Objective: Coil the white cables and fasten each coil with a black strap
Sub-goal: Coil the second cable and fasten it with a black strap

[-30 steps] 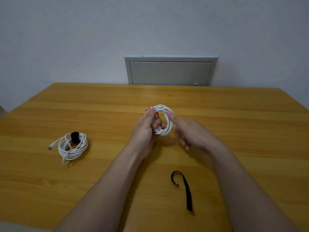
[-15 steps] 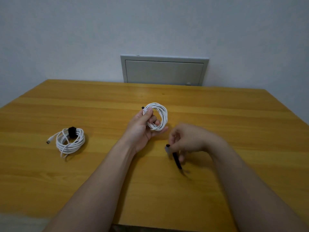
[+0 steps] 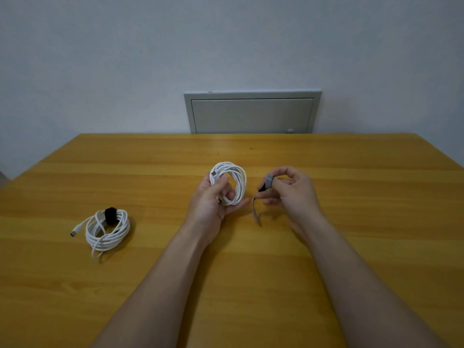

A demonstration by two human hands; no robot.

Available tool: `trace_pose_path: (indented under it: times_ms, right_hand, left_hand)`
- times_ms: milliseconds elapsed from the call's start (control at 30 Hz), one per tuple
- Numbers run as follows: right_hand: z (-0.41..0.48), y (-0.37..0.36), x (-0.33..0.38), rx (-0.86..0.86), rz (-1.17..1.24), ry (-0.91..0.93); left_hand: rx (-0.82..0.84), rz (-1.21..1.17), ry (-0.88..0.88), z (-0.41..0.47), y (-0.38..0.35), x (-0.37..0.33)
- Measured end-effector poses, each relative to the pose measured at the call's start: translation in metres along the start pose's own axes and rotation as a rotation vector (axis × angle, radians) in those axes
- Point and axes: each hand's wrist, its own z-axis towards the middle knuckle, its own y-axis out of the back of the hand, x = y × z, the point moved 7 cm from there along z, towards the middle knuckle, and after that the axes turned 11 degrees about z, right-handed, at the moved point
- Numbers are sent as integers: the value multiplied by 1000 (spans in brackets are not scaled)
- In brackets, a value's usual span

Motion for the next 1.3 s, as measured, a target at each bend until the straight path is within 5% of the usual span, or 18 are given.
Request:
trace_pose_path:
  times_ms: [333,900,1300]
  right_hand:
    - [-6,-7,0,13,311,-56]
    - [-5,2,-5,0,259,-78]
    - [-2,12,-5,-123,276,-36]
  left_hand:
    - [48,327,-211,-6,-10,-5]
    - [-106,381,-180,-6,1,-7]
    - [34,383,-111,-9,-9,-2]
